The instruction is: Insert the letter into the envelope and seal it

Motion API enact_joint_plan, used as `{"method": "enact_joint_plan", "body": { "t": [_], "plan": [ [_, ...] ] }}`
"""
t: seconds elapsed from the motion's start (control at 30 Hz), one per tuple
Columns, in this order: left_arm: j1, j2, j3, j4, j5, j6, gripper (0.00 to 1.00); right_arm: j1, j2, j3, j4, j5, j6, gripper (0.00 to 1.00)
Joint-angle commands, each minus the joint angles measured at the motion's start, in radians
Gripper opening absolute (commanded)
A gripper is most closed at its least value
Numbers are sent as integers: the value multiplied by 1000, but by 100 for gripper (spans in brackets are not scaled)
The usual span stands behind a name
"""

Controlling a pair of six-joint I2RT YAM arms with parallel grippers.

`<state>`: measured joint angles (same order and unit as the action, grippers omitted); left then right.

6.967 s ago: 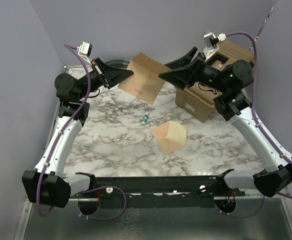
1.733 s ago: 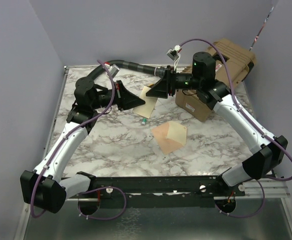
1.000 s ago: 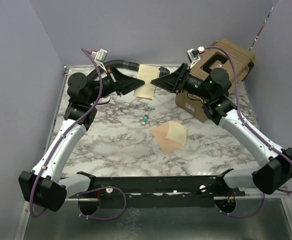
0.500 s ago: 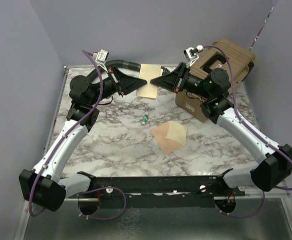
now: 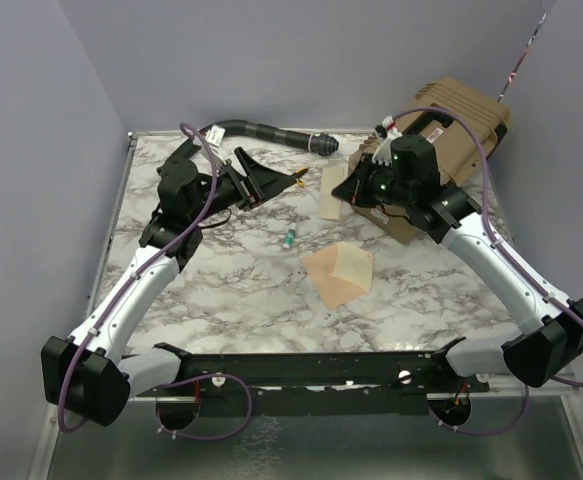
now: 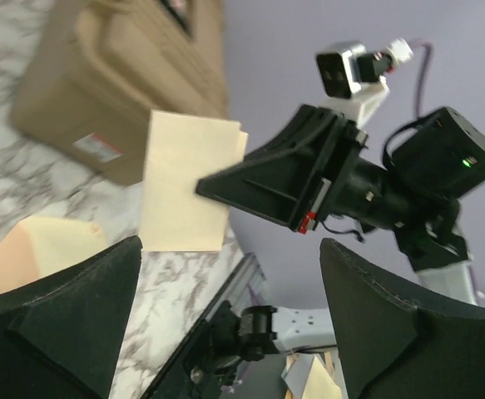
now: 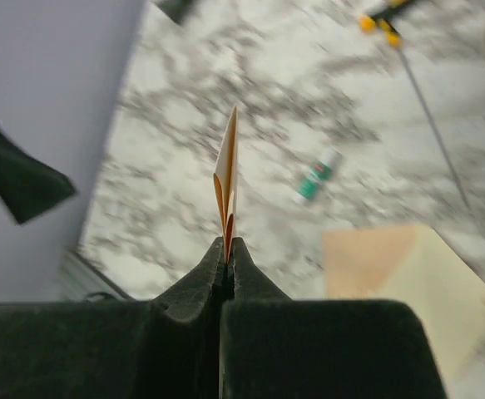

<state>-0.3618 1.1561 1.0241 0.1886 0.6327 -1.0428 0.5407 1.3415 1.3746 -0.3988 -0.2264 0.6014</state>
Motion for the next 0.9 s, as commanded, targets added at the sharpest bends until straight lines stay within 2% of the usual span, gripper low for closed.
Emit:
{"method": "enact_joint_plan", "body": {
  "t": [0.0,0.17,0.37,0.63,0.77,0.87],
  "plan": [
    [-30,-22,-84,-243,-181,122,89,2,-15,-136,-305,194,-175,0],
    [-87,14,-163,-260,-202,132,89,2,21,-267,-279,312,-158,0],
    [-97,29,-186,-279,-225,160,89,4,174,-293,-227,296,-138,0],
    [-98,19,-297,-298,-233,168,89,3,233,-279,-195,365,-195,0],
    [-98,29,-316,-300,-226,180,89,5,226,-294,-139,321,-305,1],
    [-98,43,-314,-301,-220,187,89,3,207,-346,-58,171,-440,1]
  ]
}}
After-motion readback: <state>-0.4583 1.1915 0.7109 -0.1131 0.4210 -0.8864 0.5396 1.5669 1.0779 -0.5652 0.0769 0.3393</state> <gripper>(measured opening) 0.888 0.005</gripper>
